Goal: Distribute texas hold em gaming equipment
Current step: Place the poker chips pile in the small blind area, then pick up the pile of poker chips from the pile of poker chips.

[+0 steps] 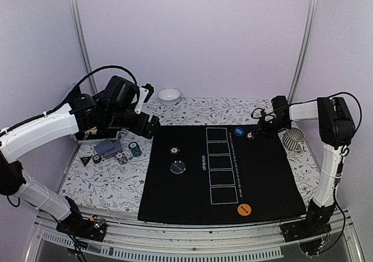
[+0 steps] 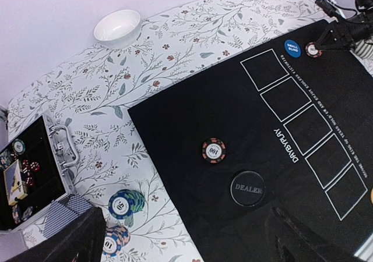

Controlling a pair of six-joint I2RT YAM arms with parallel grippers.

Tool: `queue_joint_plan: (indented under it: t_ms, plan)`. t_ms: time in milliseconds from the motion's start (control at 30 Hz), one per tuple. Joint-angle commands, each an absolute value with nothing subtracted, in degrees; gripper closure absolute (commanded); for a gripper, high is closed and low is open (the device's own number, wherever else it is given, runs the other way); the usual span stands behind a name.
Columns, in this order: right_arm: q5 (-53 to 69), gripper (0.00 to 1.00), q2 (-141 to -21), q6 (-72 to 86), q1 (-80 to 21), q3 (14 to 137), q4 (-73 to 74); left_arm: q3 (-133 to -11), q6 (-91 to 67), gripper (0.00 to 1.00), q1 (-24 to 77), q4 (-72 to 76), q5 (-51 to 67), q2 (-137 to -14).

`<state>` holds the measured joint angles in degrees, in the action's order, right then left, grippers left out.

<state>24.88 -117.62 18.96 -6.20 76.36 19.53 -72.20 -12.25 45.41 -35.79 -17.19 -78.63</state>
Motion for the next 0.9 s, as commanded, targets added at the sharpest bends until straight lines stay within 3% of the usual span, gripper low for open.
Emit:
queue_joint_plan:
  t_ms: [0,433,667,800,867]
  plan:
    - [19.64,0.82,-119.61,17.69,-5.97,77.52,21.95,-71.63,-12.47,0.02,44.6,-35.33,-16.78,-77.09]
    - [17.19,0.69,-118.48,16.85,-5.95,79.63,23.83,-71.11,-15.61,0.02,42.63,-37.99,-17.17,-77.52]
    - [12.83,0.62,-111.89,14.7,-8.18,81.6,25.9,-67.95,-25.45,0.02,27.95,-45.38,-15.2,-79.2]
    - [10.13,0.46,-106.5,12.54,-10.91,82.13,26.84,-63.42,-27.99,0.02,18.54,-44.61,-13.08,-76.86]
    - [8.91,0.3,-103.63,11.62,-12.03,81.96,26.98,-61.17,-28.04,0.02,14.58,-43.14,-12.48,-75.28]
